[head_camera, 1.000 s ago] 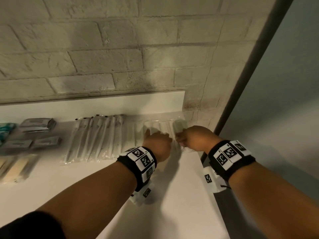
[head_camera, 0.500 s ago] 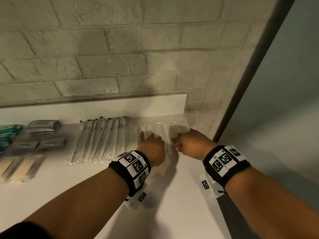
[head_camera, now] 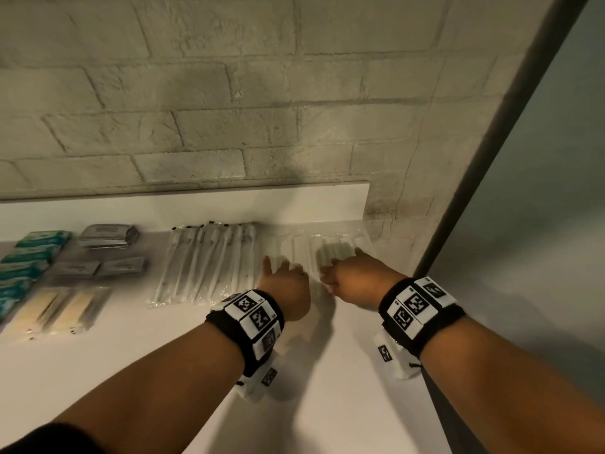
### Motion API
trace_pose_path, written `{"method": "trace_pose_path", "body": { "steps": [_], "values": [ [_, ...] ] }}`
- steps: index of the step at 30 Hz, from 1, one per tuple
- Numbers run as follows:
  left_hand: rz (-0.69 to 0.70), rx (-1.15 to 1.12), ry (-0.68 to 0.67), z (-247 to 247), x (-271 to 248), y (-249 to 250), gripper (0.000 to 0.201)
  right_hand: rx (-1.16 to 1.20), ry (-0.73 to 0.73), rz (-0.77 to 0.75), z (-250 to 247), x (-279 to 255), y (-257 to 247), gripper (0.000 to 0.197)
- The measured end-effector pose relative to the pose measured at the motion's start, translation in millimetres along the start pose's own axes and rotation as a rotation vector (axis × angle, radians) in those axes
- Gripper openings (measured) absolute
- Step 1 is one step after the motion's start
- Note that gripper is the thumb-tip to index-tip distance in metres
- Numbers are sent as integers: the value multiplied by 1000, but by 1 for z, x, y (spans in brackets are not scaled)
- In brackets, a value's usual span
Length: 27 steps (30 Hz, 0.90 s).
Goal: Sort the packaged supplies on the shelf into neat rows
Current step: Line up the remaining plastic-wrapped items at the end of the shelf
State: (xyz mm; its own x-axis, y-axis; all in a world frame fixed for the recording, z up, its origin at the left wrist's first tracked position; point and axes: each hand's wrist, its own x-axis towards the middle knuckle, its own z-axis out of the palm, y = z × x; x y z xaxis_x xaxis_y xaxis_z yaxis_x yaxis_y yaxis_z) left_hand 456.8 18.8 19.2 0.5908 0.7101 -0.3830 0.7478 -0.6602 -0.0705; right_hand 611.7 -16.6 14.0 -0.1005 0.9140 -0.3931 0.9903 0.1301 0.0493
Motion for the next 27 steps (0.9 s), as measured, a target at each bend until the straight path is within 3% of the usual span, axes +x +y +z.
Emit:
{"method": "trace_pose_path", "body": {
  "steps": [10,16,21,27],
  "values": [
    [-41,-108,30,10,-13,-14,70,41,54,-16,-15,-6,-23,44],
    [16,-51,7,20,-19,-18,72,6,-43,-5,-18,-2,-36,45],
    [-78,-67,69,20,-24,-28,71,49,27,-15,-26,-4,-42,47],
    [-78,8,-21,20,-29,-35,69,2,-24,-59,-23,3,-58,52]
  ]
}}
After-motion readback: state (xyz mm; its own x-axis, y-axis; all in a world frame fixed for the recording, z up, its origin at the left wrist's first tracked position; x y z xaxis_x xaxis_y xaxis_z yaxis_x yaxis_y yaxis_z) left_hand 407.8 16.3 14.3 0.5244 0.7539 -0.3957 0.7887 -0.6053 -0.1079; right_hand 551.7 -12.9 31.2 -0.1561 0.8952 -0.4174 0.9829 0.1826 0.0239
